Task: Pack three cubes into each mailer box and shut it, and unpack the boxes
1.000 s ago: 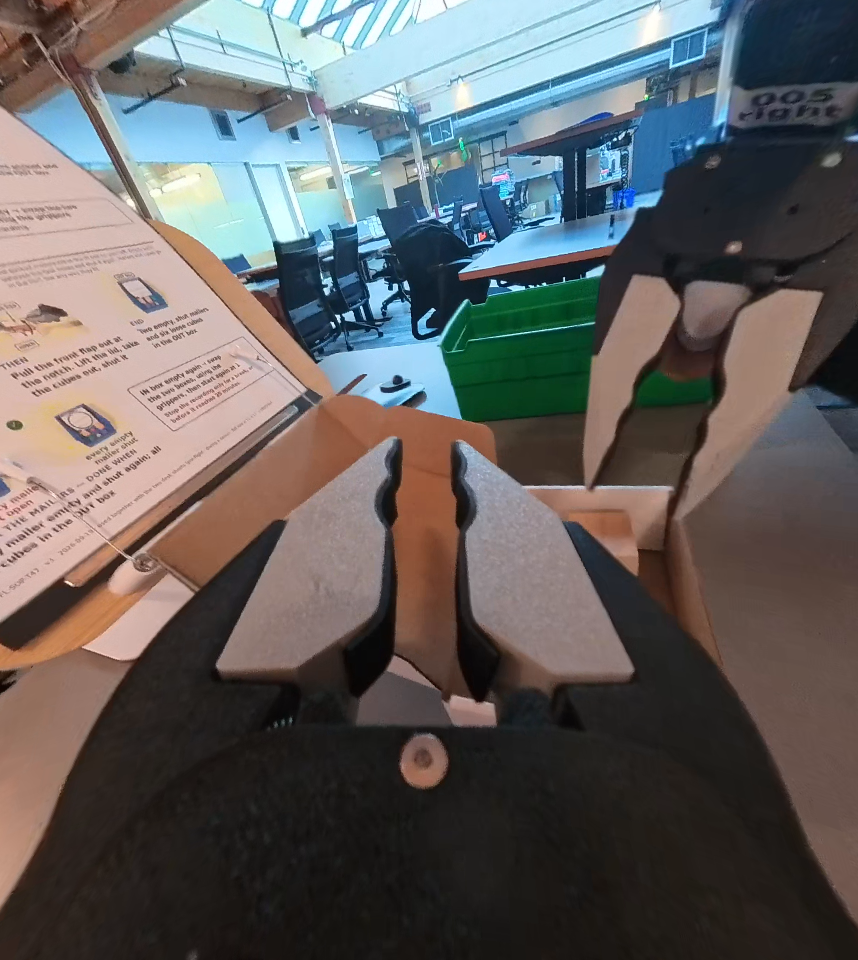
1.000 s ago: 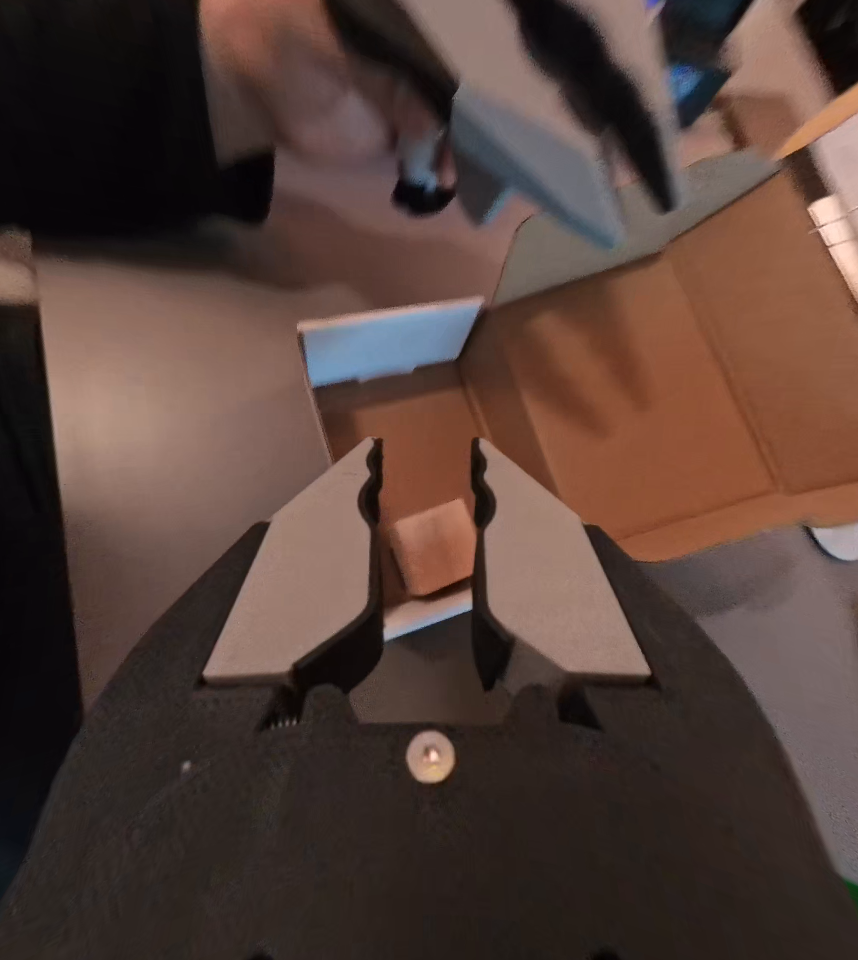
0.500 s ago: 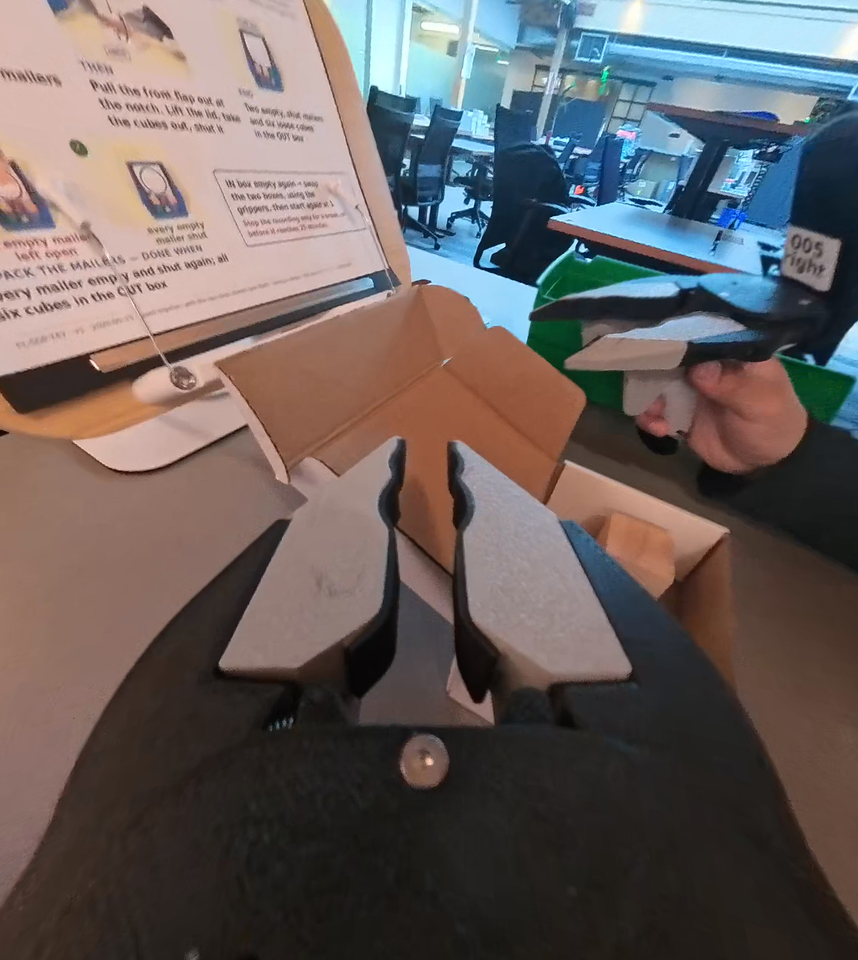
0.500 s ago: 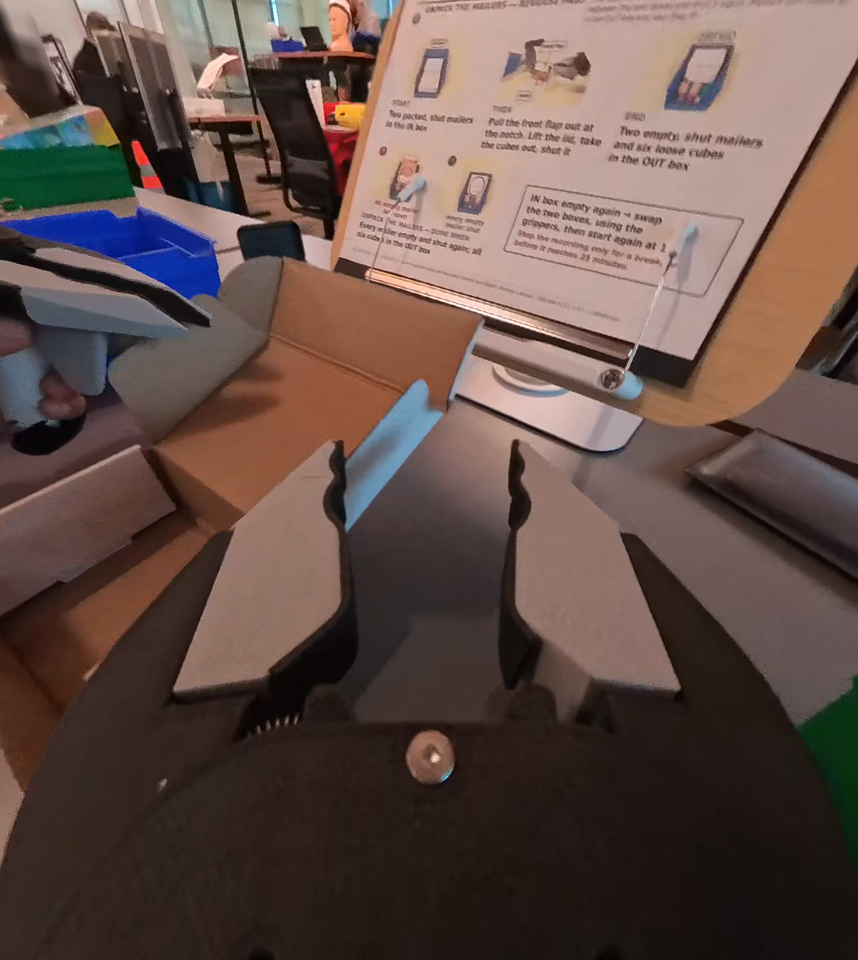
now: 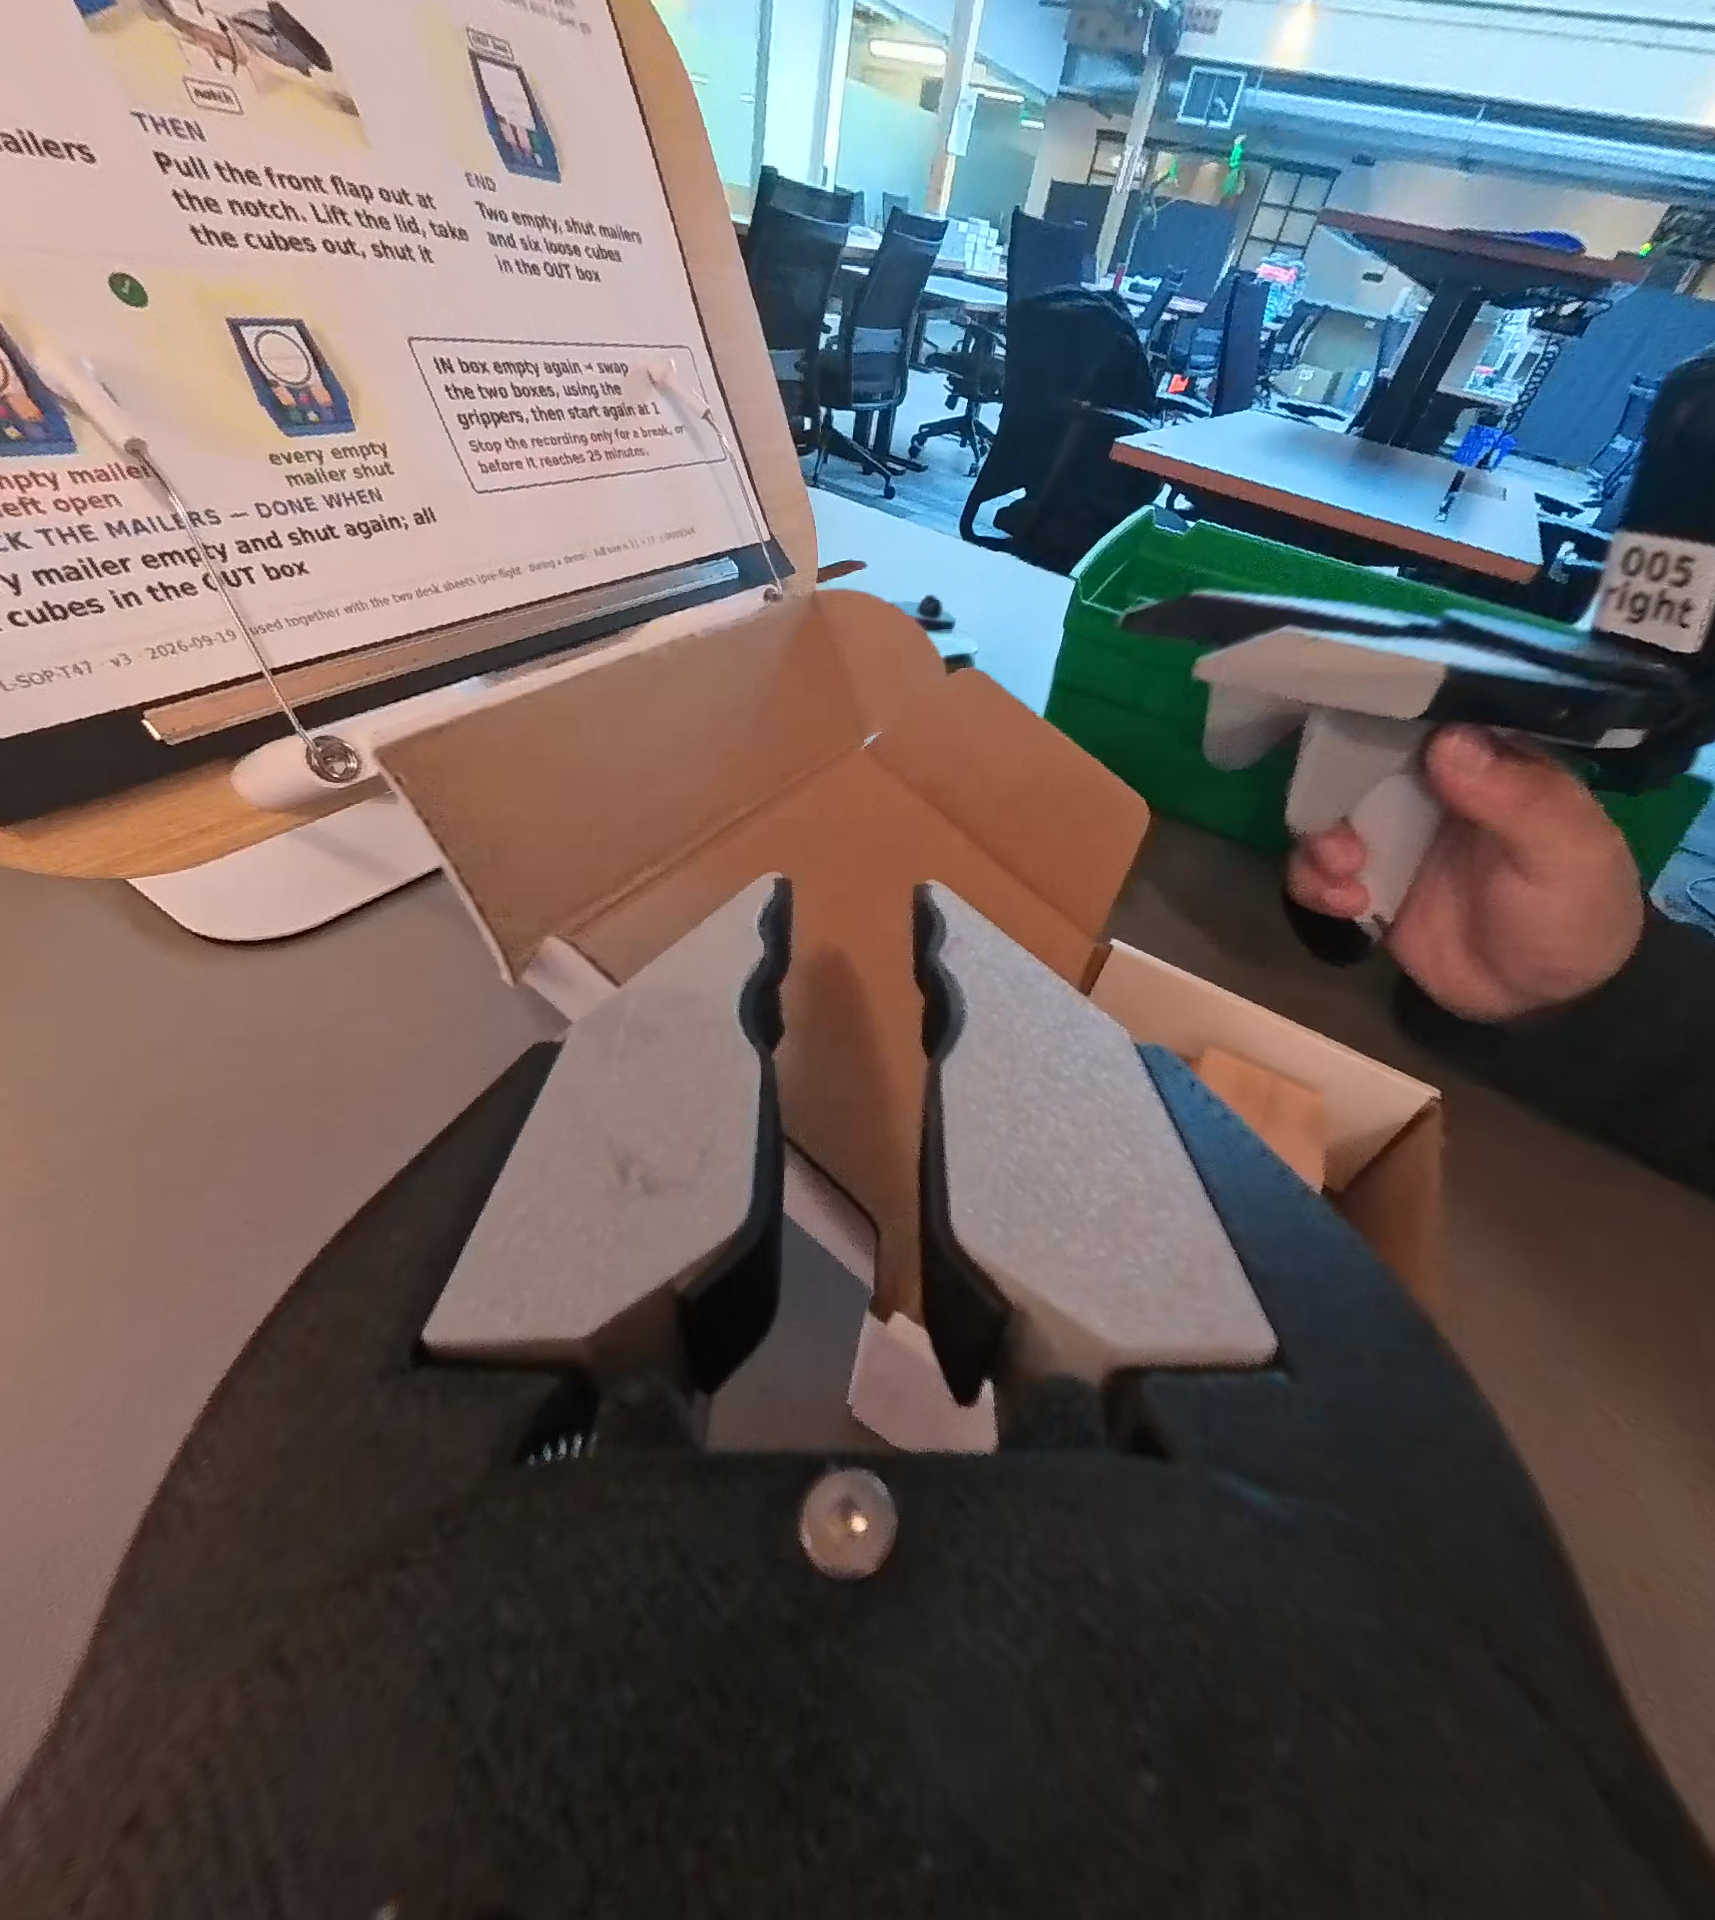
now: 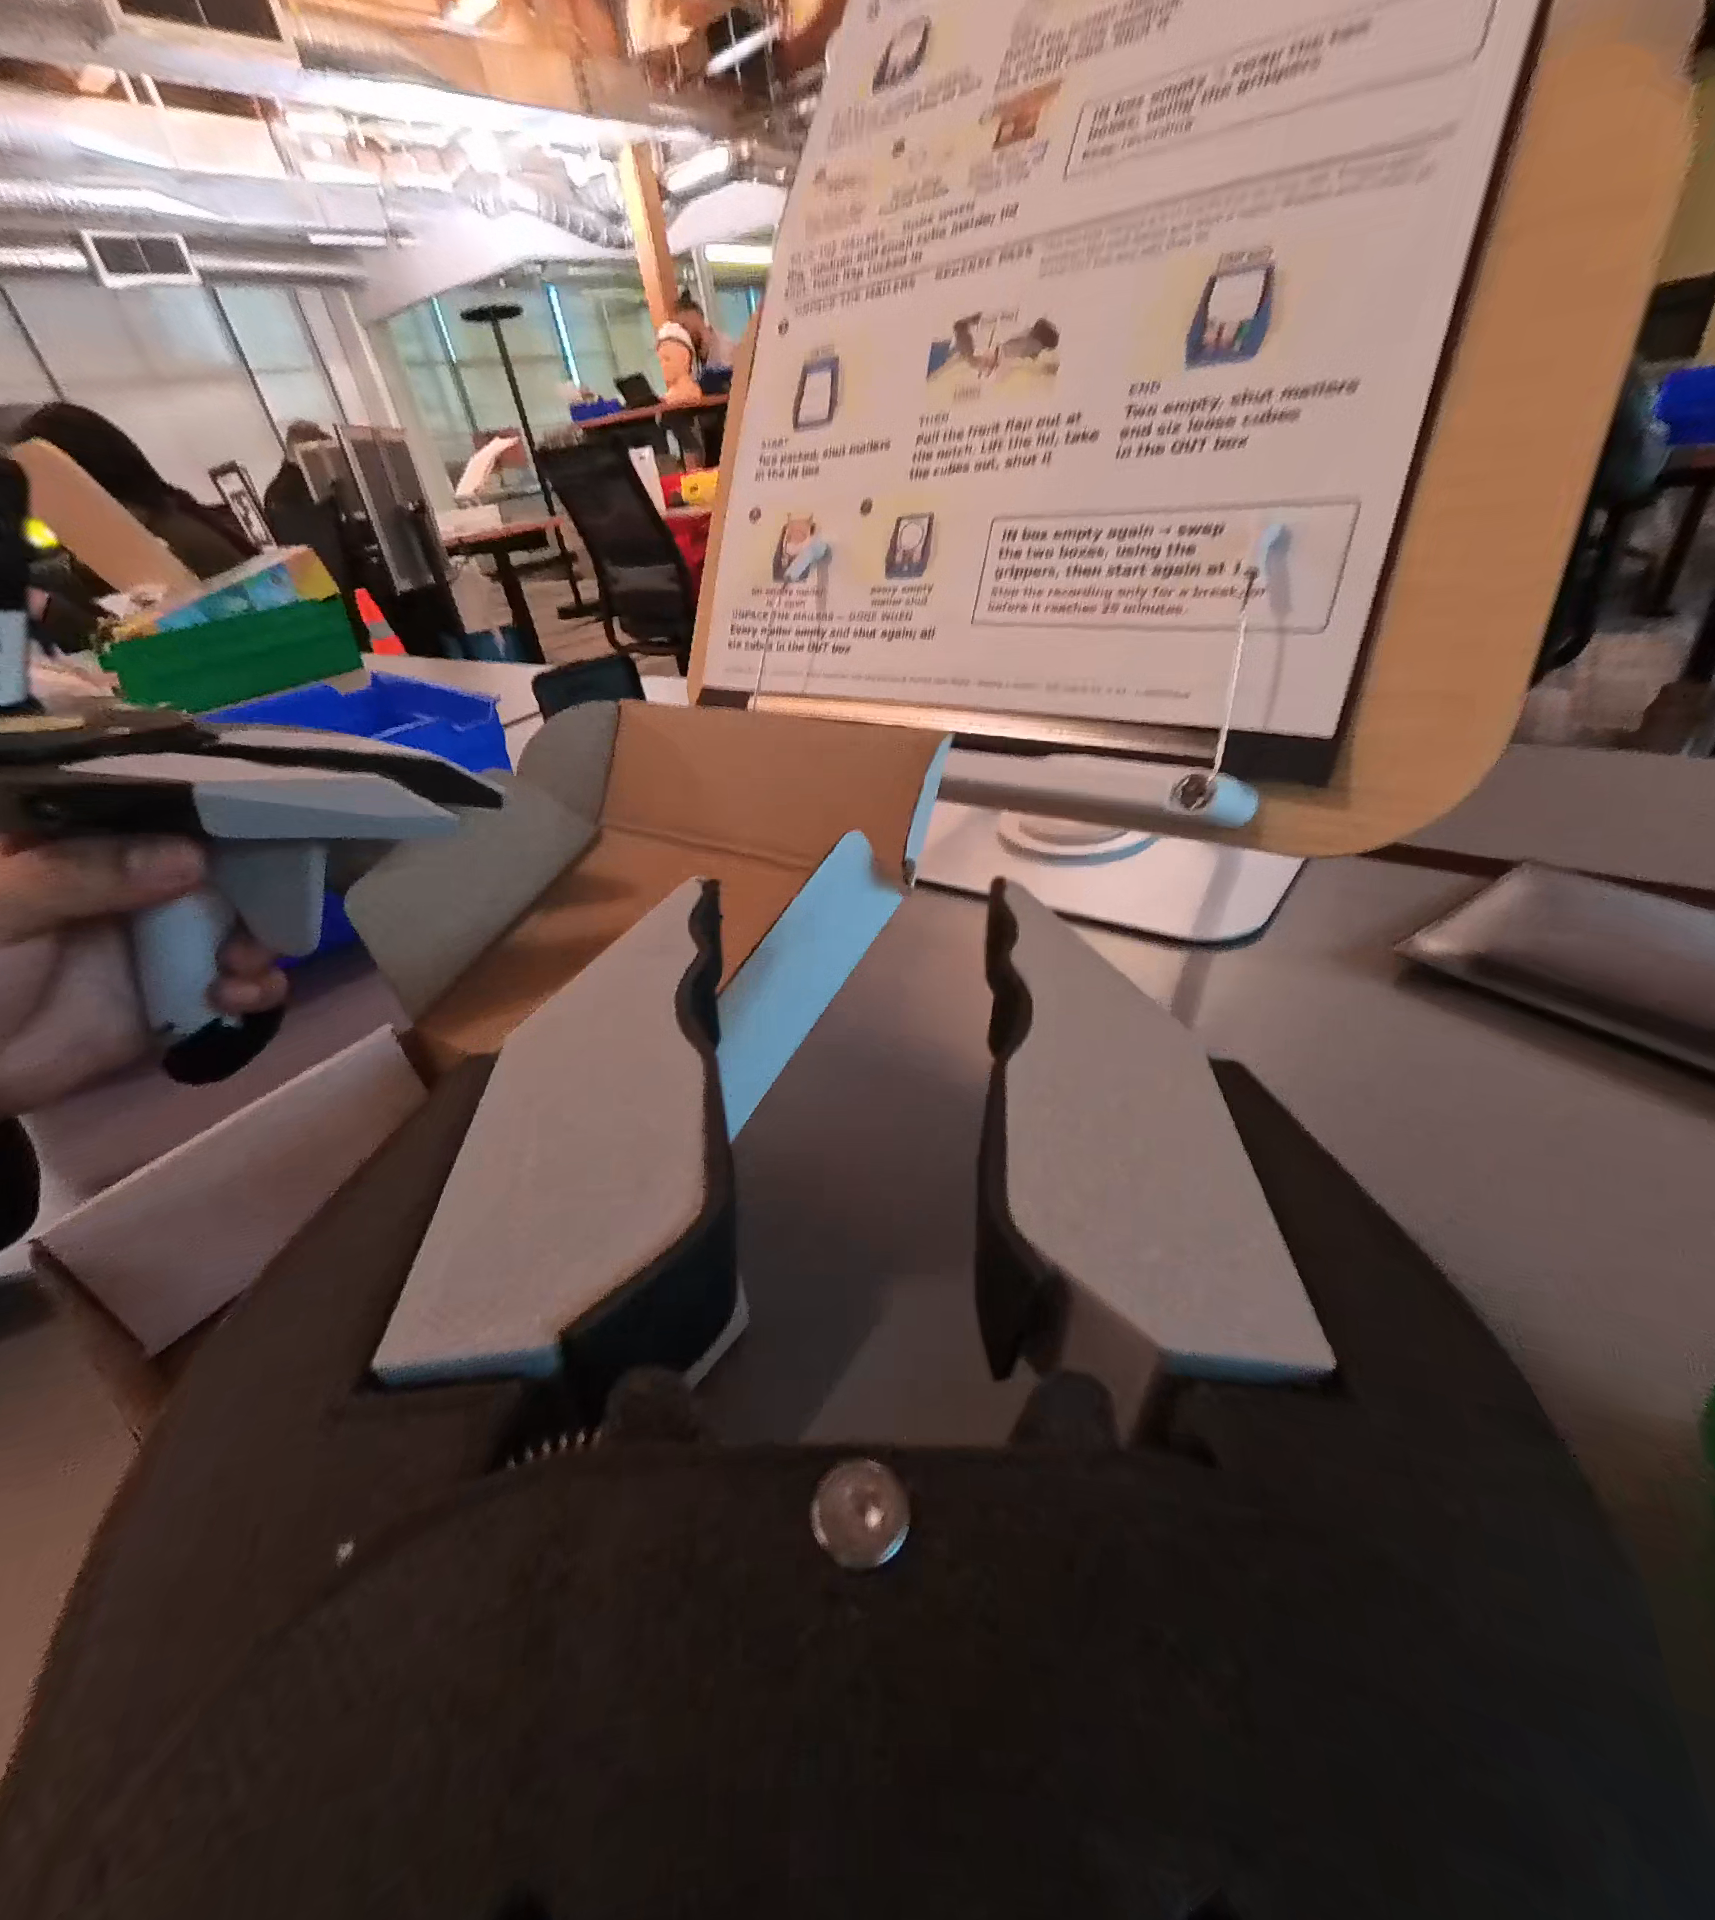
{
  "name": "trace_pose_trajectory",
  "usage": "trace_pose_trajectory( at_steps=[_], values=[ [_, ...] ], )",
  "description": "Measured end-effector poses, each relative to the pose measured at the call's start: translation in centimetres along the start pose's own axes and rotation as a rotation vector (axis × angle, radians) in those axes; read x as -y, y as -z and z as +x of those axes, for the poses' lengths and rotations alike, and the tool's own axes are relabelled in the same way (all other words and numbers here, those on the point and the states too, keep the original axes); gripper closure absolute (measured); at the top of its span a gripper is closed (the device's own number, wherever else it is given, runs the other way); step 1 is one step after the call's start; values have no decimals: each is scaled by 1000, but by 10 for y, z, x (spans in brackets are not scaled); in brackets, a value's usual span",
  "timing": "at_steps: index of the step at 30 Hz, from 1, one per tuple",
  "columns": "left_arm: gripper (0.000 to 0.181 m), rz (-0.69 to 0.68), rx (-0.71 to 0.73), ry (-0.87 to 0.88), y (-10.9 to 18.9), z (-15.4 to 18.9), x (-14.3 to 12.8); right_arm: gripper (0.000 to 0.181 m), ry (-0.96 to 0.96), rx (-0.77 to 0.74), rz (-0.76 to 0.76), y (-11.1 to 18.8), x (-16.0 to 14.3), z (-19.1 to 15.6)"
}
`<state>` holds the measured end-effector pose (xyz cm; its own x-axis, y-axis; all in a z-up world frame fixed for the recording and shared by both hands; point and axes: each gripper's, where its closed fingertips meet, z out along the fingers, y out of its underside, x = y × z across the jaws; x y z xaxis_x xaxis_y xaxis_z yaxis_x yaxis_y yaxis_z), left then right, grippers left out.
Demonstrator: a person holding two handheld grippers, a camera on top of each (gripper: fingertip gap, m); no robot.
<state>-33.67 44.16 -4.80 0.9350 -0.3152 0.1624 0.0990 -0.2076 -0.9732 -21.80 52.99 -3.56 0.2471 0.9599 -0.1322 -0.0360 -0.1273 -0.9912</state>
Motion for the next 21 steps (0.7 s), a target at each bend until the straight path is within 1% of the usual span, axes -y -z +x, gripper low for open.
trace_pose_trajectory(
  at_steps=[4,9,13,17,21],
  values=[
    [160,3,-9,0,-1,2,-1,136,16,18,-26,-2,-11,-9],
    [160,10,-11,10,-3,1,-3,137,48,26,-84,-10,-25,-13],
    [157,-10,-20,19,-5,3,-7,137,50,41,-100,-12,-29,-16],
    [157,4,-3,-30,-4,5,-2,138,72,29,-99,-12,-29,-15],
    [157,11,-5,-51,-4,8,-1,134,47,44,-109,-16,-32,-15]
  ],
)
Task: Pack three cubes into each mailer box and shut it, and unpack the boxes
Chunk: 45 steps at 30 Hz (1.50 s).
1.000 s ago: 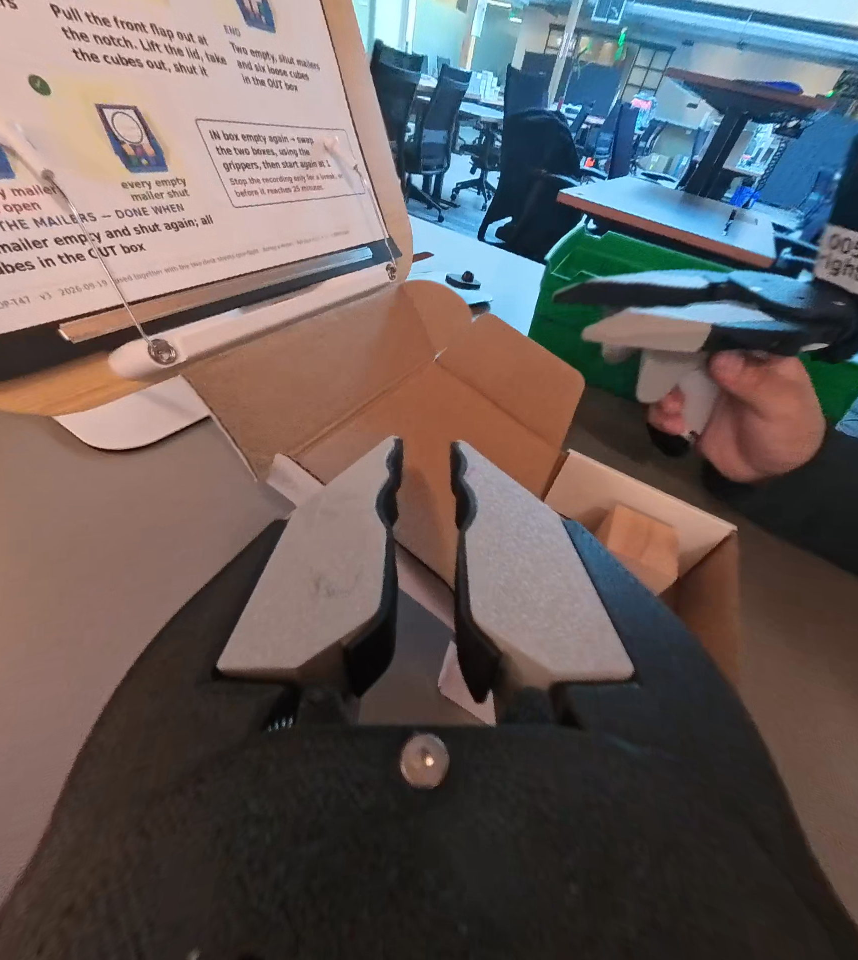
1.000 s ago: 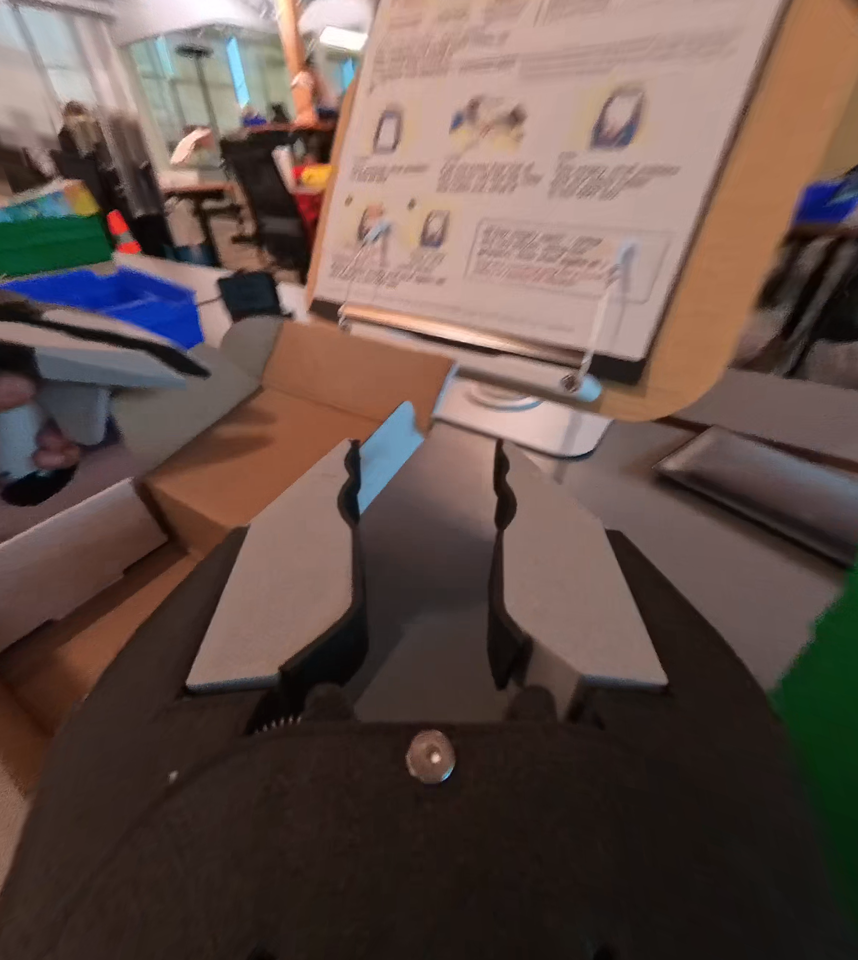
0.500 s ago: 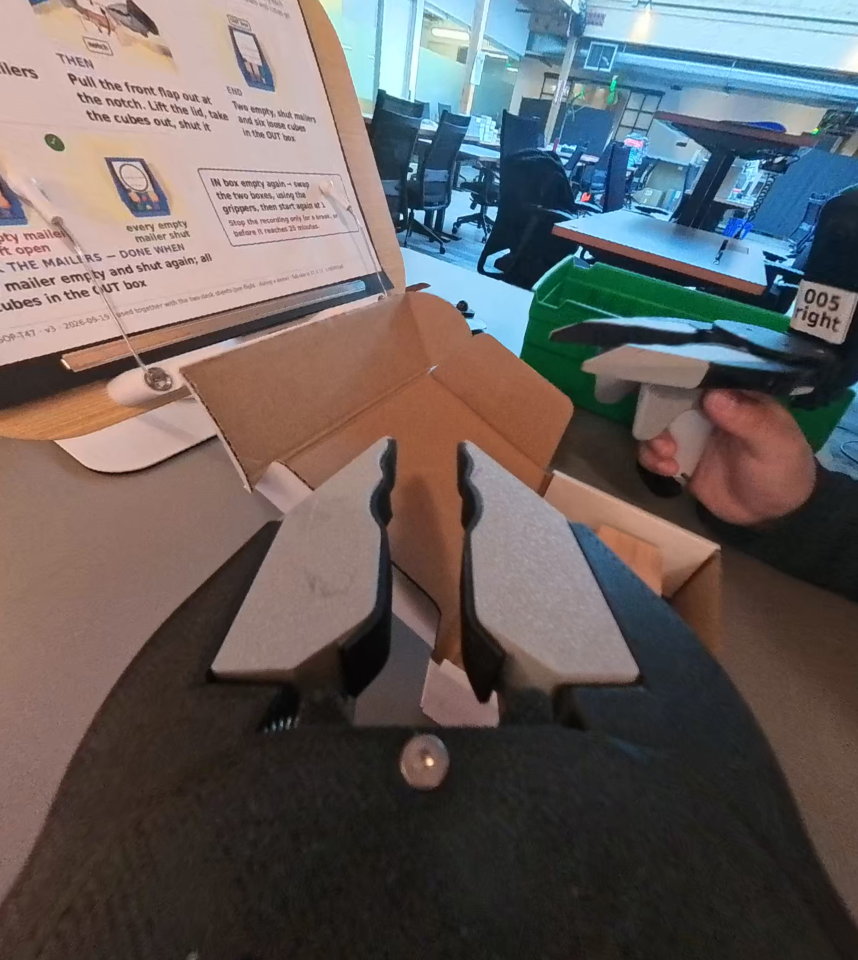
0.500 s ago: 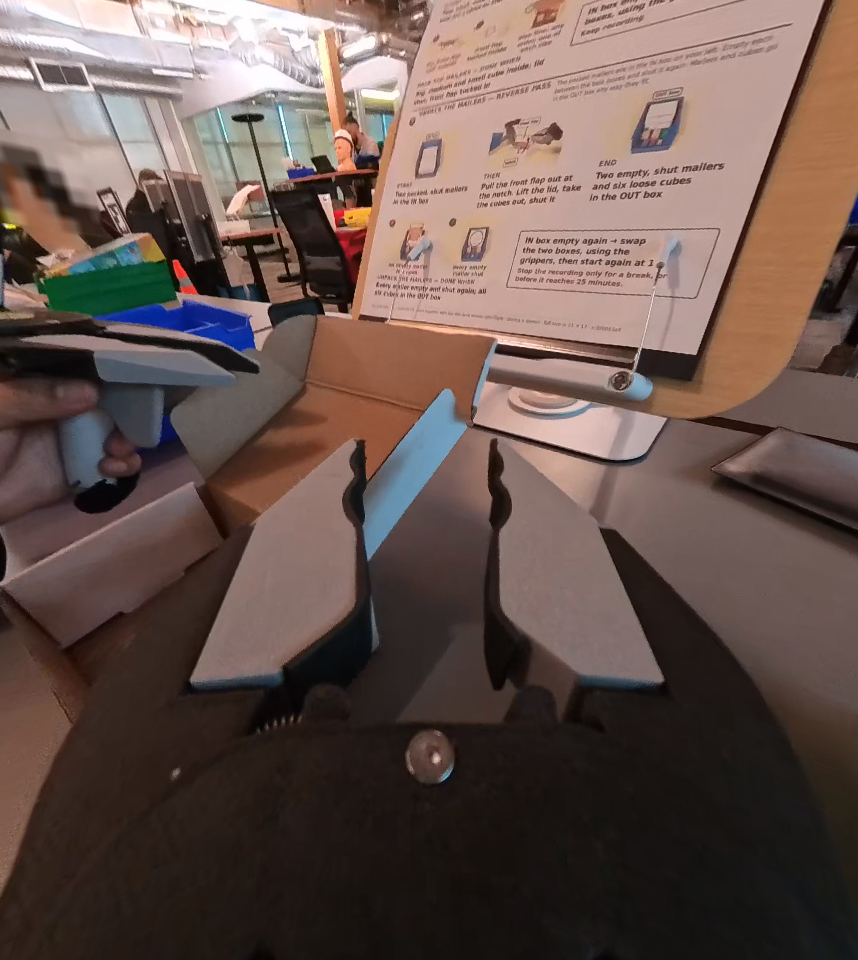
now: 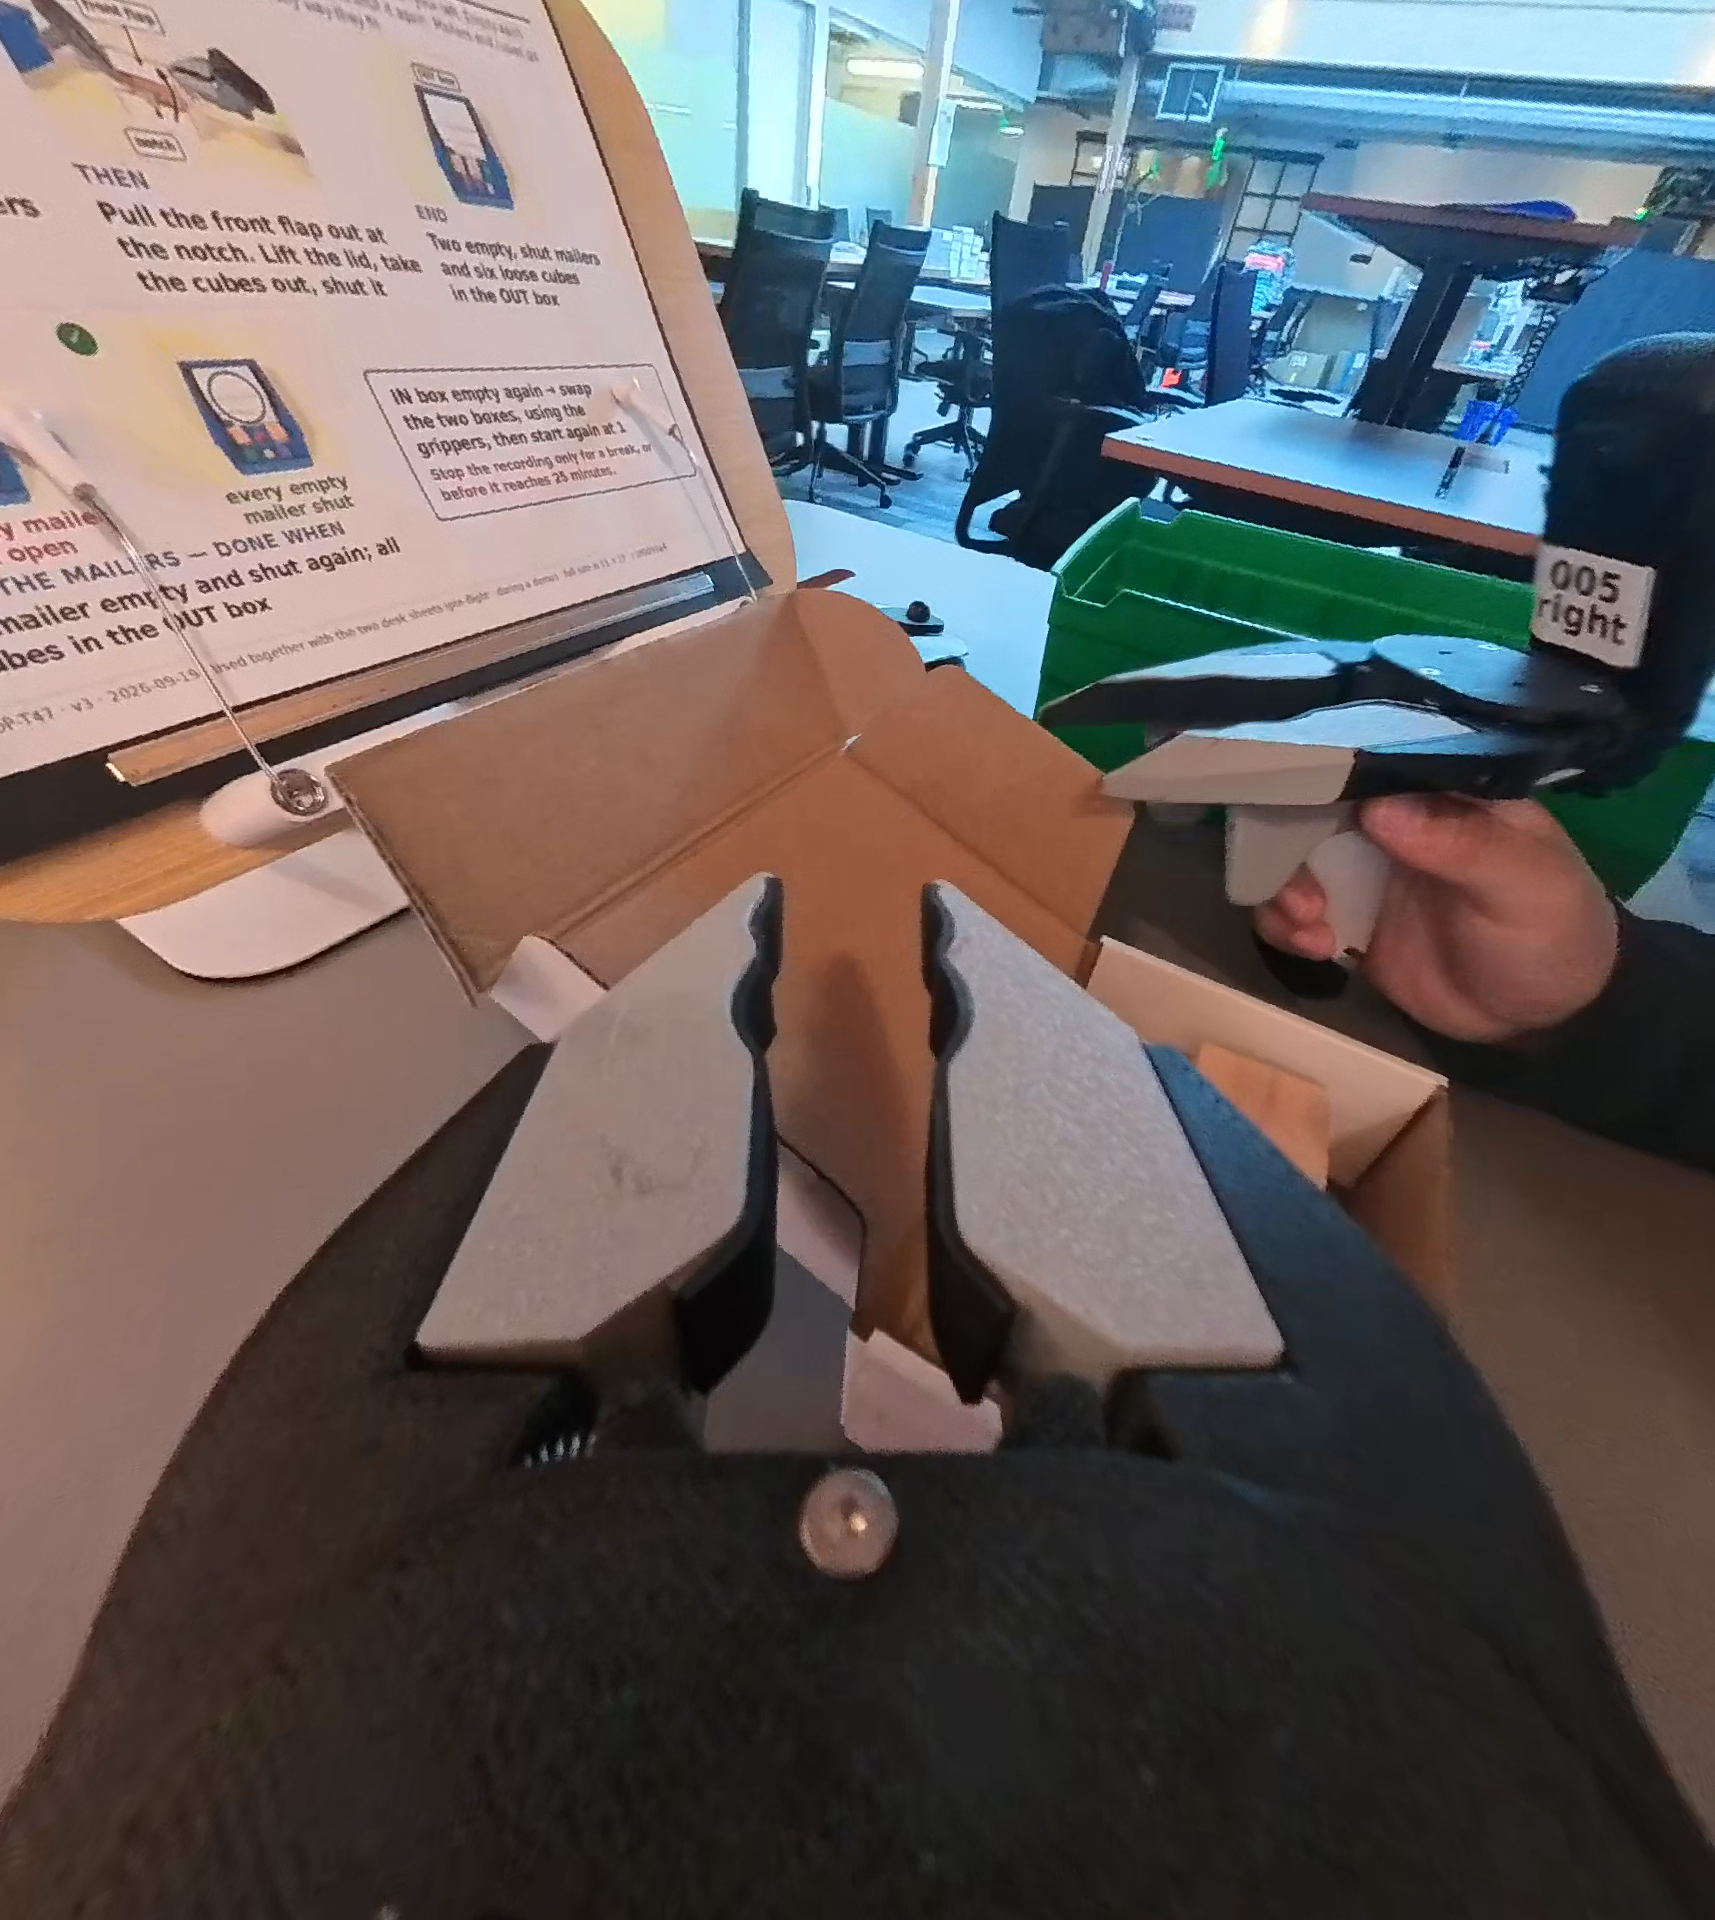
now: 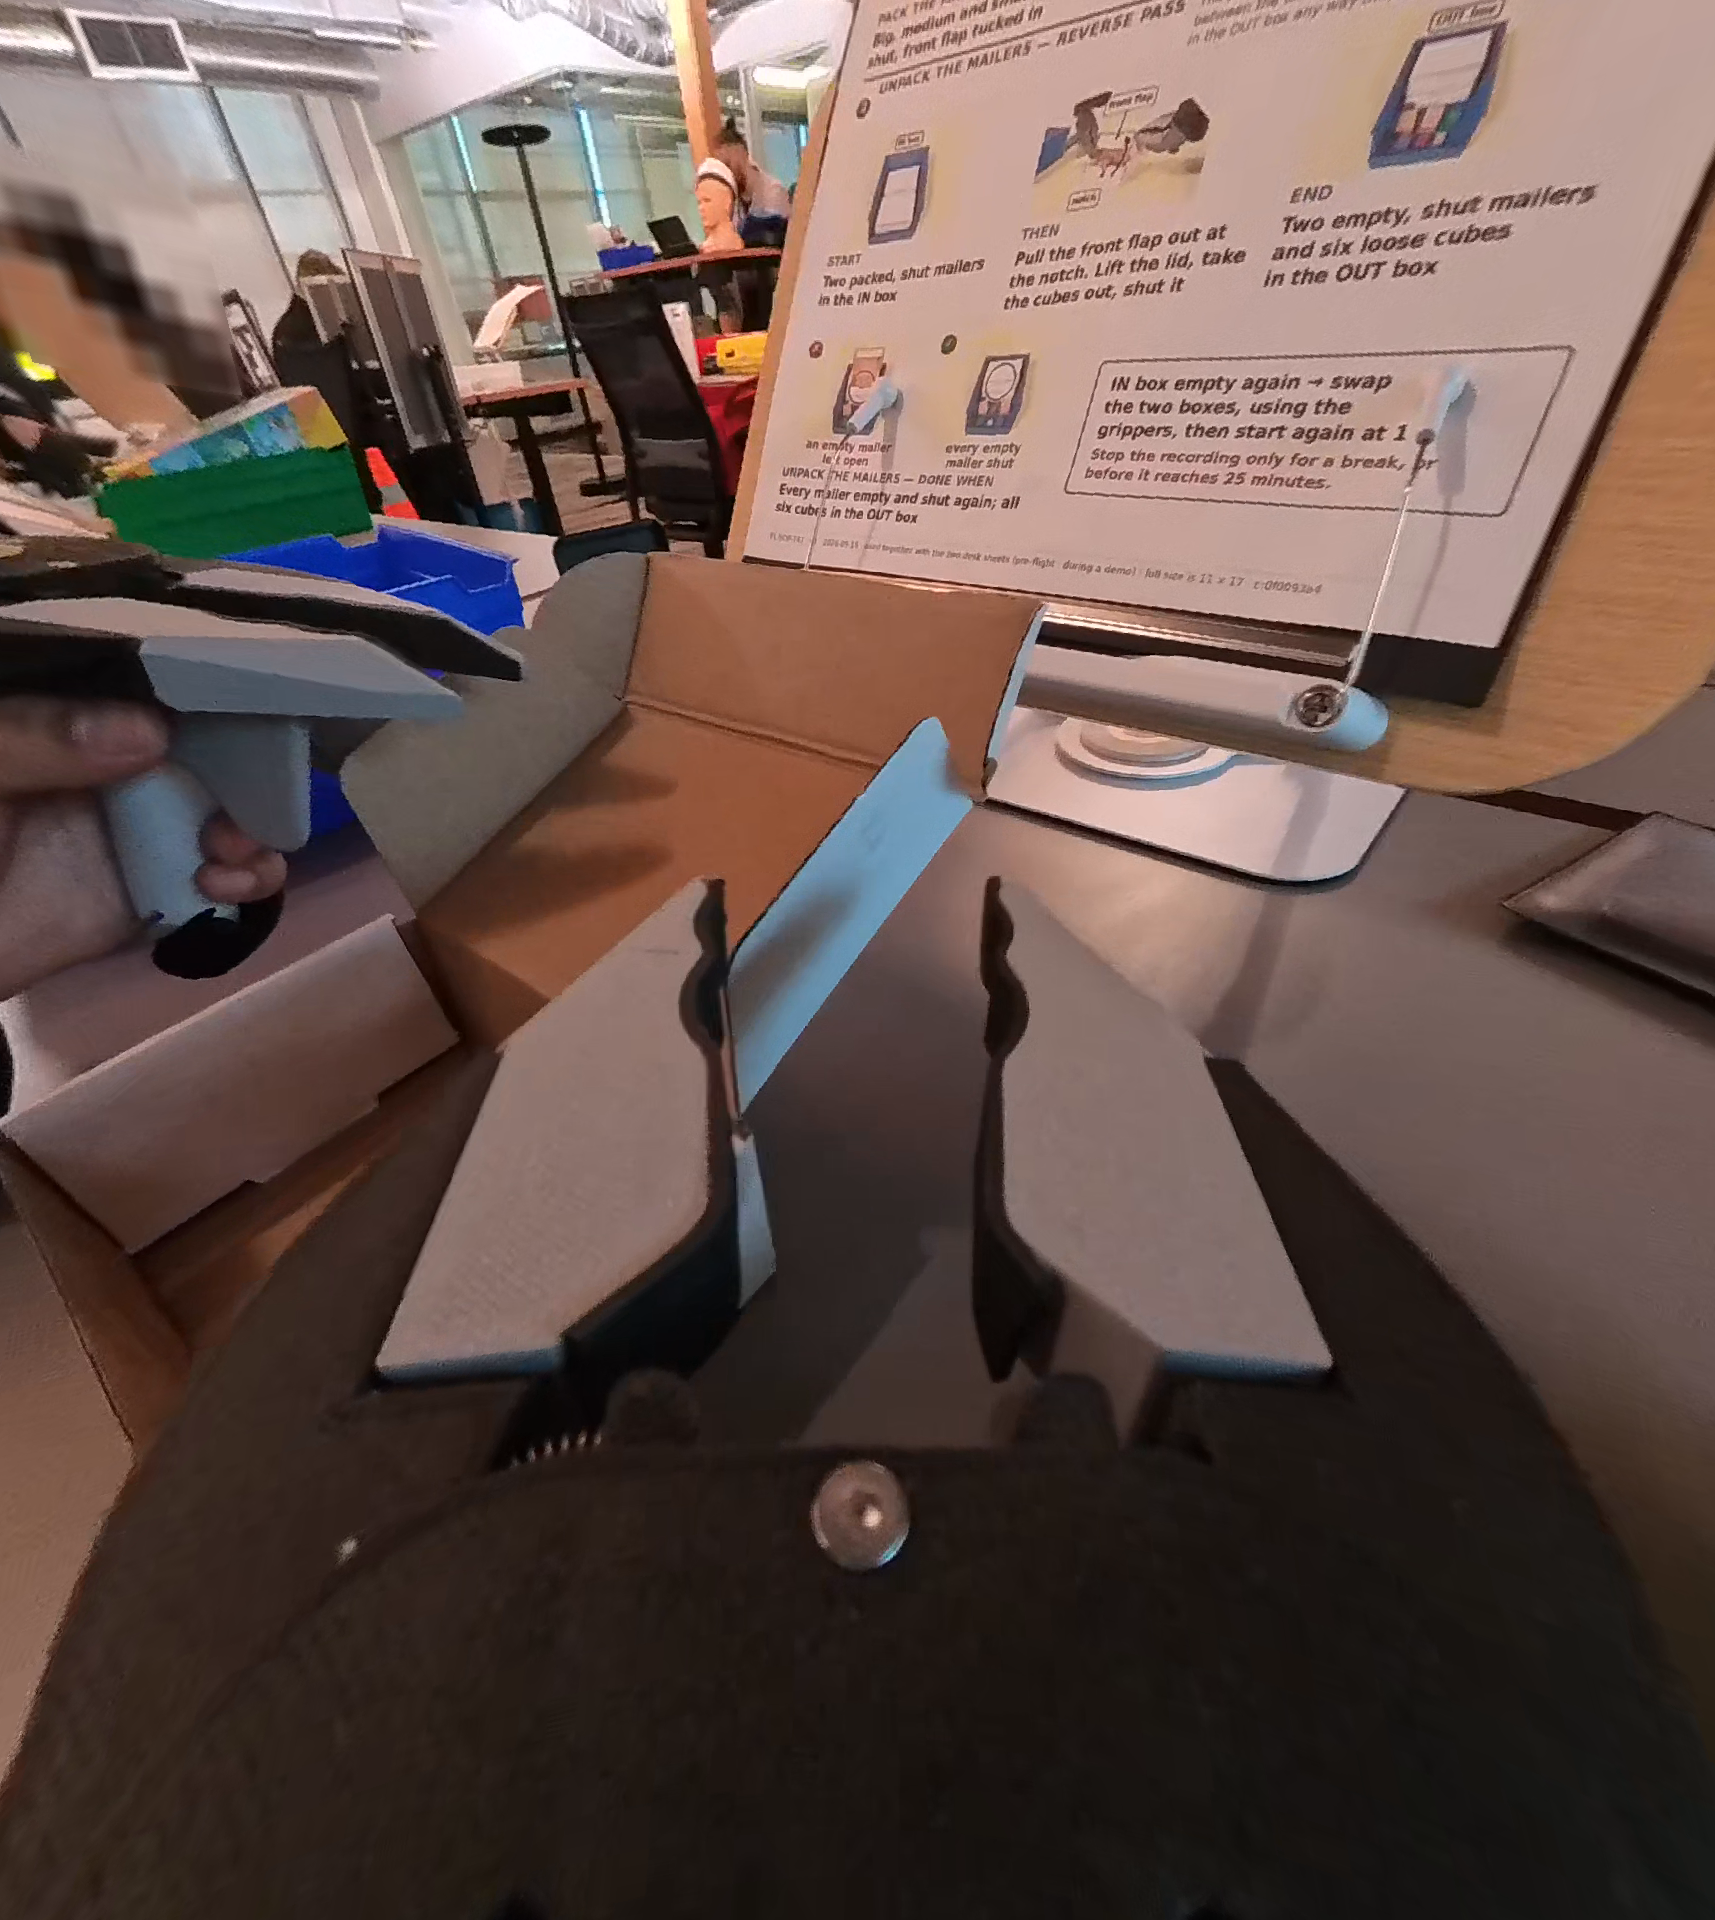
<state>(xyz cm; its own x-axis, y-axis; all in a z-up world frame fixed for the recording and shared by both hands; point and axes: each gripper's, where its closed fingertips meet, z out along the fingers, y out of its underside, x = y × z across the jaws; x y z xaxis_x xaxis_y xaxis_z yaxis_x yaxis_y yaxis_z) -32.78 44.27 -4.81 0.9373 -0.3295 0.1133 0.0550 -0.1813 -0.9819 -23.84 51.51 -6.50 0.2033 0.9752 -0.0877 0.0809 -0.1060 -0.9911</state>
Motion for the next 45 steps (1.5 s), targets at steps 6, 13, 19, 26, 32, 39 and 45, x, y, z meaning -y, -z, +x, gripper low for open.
trace_pose_trajectory(
  at_steps=[6,13,19,26,32,39,45],
  values=[
    [156,8,7,-18,0,1,2,123,35,54,-65,-3,-11,-13],
    [148,34,-2,-3,3,5,9,118,181,-5,-53,-19,5,8],
    [136,47,34,-57,3,4,13,119,64,48,-15,-41,19,22],
    [117,70,79,-65,2,2,16,120,62,64,7,-30,19,24],
    [112,48,89,-109,-4,9,12,120,-54,122,22,-28,18,23],
    [113,106,147,-190,8,20,30,118,-36,105,15,-29,16,27],
    [111,202,190,-183,52,28,61,118,-32,90,-2,-33,10,31]
  ],
)
